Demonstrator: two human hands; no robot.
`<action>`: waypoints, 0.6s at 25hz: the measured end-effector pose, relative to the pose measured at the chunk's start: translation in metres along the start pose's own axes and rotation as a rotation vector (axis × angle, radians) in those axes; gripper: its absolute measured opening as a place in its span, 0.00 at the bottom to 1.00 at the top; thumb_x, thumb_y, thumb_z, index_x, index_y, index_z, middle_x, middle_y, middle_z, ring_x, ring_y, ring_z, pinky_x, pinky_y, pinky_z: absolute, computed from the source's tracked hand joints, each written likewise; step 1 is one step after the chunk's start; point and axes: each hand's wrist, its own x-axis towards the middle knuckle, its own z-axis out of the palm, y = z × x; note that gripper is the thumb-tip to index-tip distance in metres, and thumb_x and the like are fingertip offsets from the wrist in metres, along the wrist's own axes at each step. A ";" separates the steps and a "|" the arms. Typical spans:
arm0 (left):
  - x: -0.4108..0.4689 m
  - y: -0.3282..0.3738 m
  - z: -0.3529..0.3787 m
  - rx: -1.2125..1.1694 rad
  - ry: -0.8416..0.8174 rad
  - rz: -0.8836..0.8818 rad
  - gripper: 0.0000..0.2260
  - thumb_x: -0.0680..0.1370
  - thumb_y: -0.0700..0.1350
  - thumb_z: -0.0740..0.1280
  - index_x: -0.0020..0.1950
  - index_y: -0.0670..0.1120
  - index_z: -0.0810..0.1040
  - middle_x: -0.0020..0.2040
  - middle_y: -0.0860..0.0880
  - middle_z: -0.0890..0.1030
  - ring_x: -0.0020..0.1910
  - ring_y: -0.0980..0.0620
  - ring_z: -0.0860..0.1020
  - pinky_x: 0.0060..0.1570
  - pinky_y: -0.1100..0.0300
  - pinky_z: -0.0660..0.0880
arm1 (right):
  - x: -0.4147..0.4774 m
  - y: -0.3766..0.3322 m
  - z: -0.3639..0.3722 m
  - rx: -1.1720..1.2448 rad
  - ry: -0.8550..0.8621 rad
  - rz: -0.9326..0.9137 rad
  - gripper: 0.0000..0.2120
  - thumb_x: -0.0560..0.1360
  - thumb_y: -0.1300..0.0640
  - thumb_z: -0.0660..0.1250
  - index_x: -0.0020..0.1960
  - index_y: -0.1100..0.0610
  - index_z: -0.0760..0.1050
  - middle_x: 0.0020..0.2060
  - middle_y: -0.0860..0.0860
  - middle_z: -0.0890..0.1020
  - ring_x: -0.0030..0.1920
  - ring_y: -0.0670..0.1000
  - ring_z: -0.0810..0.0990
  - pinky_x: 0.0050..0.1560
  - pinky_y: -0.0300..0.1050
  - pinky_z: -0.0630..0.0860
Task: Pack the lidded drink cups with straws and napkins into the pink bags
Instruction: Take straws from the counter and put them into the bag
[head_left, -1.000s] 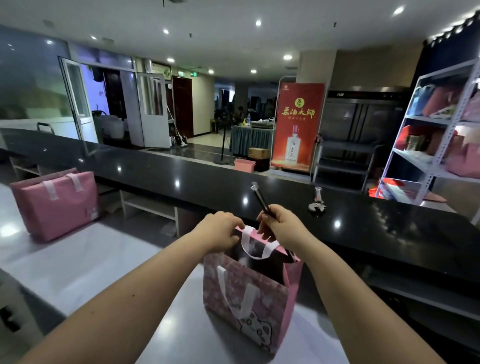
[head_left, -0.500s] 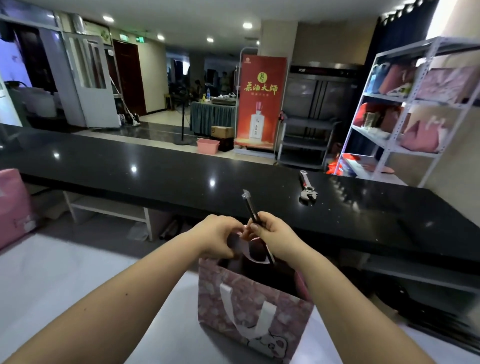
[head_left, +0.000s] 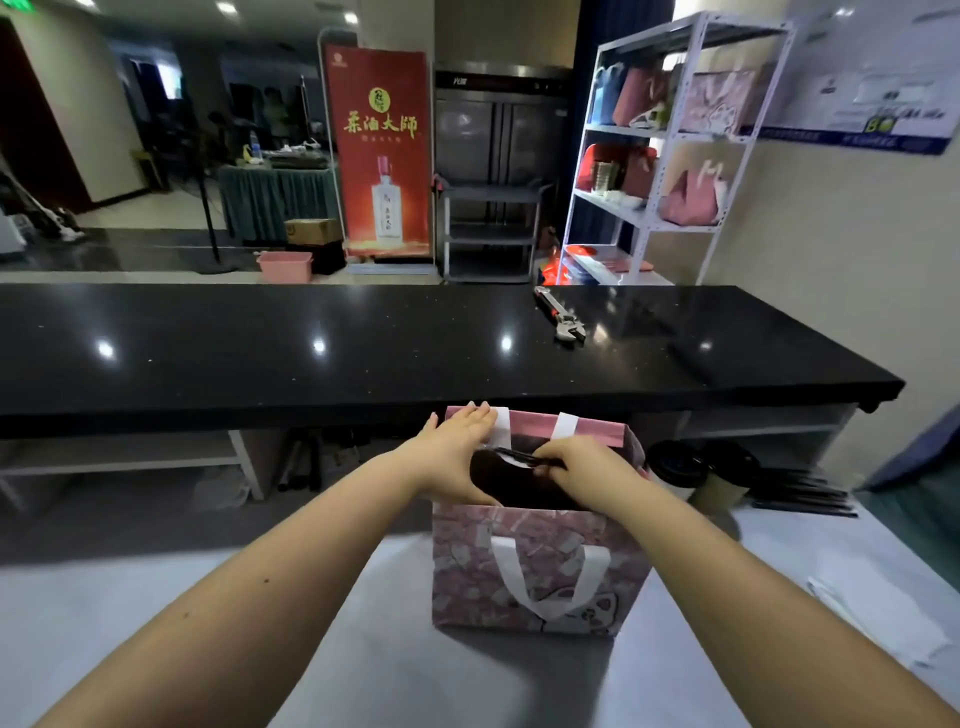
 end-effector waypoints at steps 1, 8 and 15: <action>-0.001 -0.001 0.000 -0.011 0.012 0.009 0.51 0.70 0.62 0.72 0.79 0.47 0.42 0.79 0.51 0.43 0.77 0.53 0.41 0.75 0.45 0.41 | 0.003 -0.001 0.002 -0.059 -0.020 0.027 0.14 0.78 0.58 0.63 0.61 0.51 0.78 0.53 0.47 0.83 0.52 0.50 0.79 0.53 0.45 0.75; 0.000 0.005 -0.003 0.069 0.177 0.006 0.36 0.76 0.58 0.65 0.78 0.49 0.54 0.77 0.49 0.60 0.76 0.49 0.58 0.74 0.47 0.54 | 0.001 -0.008 -0.006 -0.136 0.014 0.106 0.17 0.74 0.49 0.69 0.63 0.47 0.75 0.57 0.48 0.80 0.56 0.51 0.78 0.53 0.48 0.76; 0.024 0.059 -0.034 0.049 0.429 0.068 0.22 0.76 0.49 0.62 0.71 0.52 0.68 0.64 0.49 0.75 0.64 0.46 0.71 0.60 0.49 0.67 | -0.038 0.010 -0.056 -0.203 0.340 0.033 0.09 0.76 0.51 0.65 0.54 0.50 0.78 0.47 0.47 0.81 0.51 0.50 0.77 0.46 0.46 0.74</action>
